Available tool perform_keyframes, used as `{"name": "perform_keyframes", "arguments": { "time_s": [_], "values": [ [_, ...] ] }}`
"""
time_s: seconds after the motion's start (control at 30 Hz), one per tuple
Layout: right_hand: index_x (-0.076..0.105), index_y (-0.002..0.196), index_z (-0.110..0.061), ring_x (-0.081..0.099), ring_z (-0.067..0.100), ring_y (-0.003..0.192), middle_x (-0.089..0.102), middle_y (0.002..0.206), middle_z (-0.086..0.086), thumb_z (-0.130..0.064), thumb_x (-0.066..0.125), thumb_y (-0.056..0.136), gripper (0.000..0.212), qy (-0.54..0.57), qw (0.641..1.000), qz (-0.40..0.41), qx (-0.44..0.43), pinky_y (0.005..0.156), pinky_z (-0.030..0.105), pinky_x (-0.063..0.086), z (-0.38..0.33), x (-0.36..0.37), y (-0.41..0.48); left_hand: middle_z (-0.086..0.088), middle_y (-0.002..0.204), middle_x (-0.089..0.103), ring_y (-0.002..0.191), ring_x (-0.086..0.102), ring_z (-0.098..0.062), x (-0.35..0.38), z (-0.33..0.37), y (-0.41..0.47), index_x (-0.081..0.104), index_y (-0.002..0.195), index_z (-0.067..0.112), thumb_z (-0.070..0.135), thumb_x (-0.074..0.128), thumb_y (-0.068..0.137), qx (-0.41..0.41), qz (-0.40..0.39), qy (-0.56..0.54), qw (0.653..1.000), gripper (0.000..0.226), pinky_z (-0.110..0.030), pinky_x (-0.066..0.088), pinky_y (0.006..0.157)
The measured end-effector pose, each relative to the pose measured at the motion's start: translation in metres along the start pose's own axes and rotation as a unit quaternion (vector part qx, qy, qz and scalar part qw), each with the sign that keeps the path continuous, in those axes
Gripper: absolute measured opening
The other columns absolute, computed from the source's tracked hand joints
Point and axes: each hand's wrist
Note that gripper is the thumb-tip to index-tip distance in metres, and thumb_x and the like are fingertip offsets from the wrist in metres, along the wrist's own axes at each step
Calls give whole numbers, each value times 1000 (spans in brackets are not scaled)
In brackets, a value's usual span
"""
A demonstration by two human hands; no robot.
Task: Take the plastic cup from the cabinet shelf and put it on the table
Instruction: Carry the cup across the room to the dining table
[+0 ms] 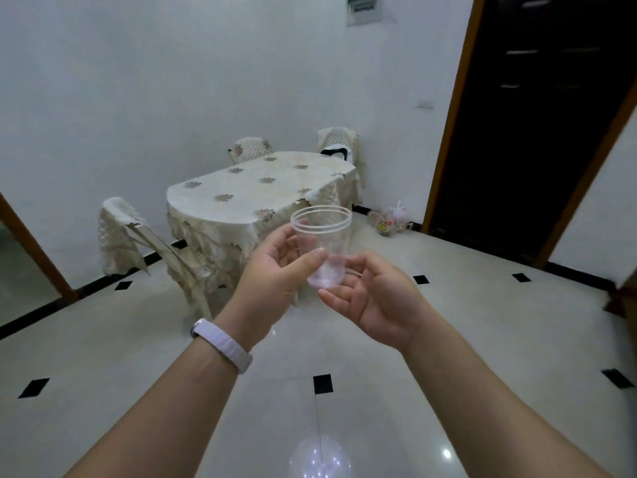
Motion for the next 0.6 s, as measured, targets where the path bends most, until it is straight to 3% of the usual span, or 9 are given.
{"name": "perform_keyframes", "arguments": {
  "time_s": [0.1,0.3,0.43,0.6],
  "values": [
    [48,135,3,64,31,99,62,122,28,-14,48,90,49,15,1000,5,2,82,33,56,-15,-19,29,-5,104,71,96,68,-11,4,-16,36,58,122,3,-1,69,83,0,-22,4,1000,41,-19,52,78],
    [49,135,4,64,31,98,53,136,31,-16,59,76,63,13,1000,19,-7,85,34,55,-44,-50,107,-22,122,64,111,64,-29,-4,-70,123,58,126,16,30,80,68,-25,-33,16,999,63,-39,53,91],
    [50,133,5,65,32,93,57,132,32,-13,49,88,48,20,998,65,-19,79,32,57,-65,-68,176,-20,120,65,111,64,-29,-15,-113,198,60,124,19,34,81,65,-24,-44,11,999,64,-42,51,96],
    [45,138,6,68,30,87,65,115,26,-14,57,80,63,10,991,128,-37,78,32,57,-96,-84,261,-16,117,67,110,63,-27,-30,-153,294,63,117,31,37,79,66,-30,-87,25,995,53,-49,50,98]
  ]
}}
Point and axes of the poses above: each hand's wrist, its own y-axis towards the middle knuckle, its own x-axis out of the palm, z = x × y
